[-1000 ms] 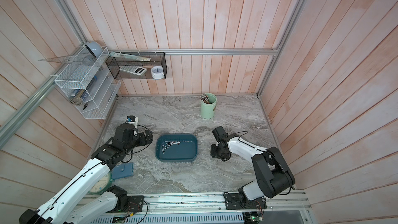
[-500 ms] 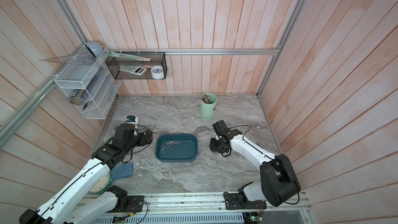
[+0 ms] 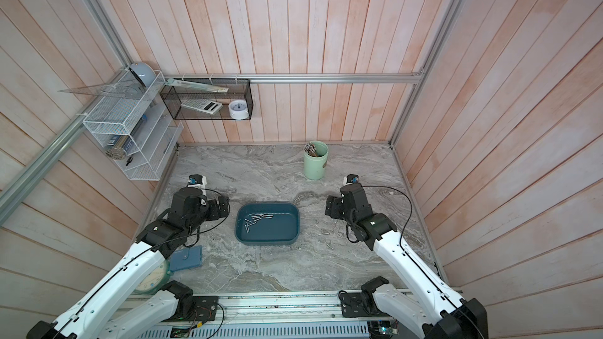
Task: Take out the screws from the storage box
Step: Pick up the screw from the storage box.
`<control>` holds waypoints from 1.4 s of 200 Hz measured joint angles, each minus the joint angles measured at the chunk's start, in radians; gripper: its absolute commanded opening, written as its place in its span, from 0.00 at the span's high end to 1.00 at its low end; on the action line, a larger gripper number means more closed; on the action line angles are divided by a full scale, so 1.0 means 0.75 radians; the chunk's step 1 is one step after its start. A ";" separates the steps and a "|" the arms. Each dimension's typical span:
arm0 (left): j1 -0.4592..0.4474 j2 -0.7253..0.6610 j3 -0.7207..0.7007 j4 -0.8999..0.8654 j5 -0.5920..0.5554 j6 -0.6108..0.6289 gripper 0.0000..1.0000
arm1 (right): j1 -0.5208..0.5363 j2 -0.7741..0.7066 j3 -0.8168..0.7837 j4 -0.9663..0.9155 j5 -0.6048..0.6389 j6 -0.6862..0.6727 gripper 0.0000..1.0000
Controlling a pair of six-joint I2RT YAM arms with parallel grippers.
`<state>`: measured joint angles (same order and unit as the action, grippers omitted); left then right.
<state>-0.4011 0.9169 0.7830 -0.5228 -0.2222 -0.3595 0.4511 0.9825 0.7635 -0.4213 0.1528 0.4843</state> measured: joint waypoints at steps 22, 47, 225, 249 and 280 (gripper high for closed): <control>0.000 0.000 0.000 0.000 0.000 0.000 0.00 | -0.053 0.037 0.025 0.010 -0.030 0.034 0.02; 0.000 0.000 0.000 0.000 -0.004 0.000 0.00 | -0.145 0.156 0.135 -0.008 -0.161 0.062 0.02; 0.002 -0.007 -0.005 0.006 -0.065 0.001 0.00 | 0.584 1.340 1.171 -0.334 -0.223 -0.312 0.56; 0.002 -0.004 -0.005 0.005 -0.064 -0.005 0.00 | 0.583 1.438 1.263 -0.411 -0.222 -0.317 0.66; 0.002 0.024 -0.005 -0.006 -0.019 -0.049 0.00 | 0.583 1.537 1.317 -0.483 -0.226 -0.342 0.70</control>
<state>-0.4000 0.9348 0.7795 -0.5270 -0.2367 -0.3962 0.8886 2.1349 1.7515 -0.7834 -0.0170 0.2276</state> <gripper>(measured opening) 0.999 0.306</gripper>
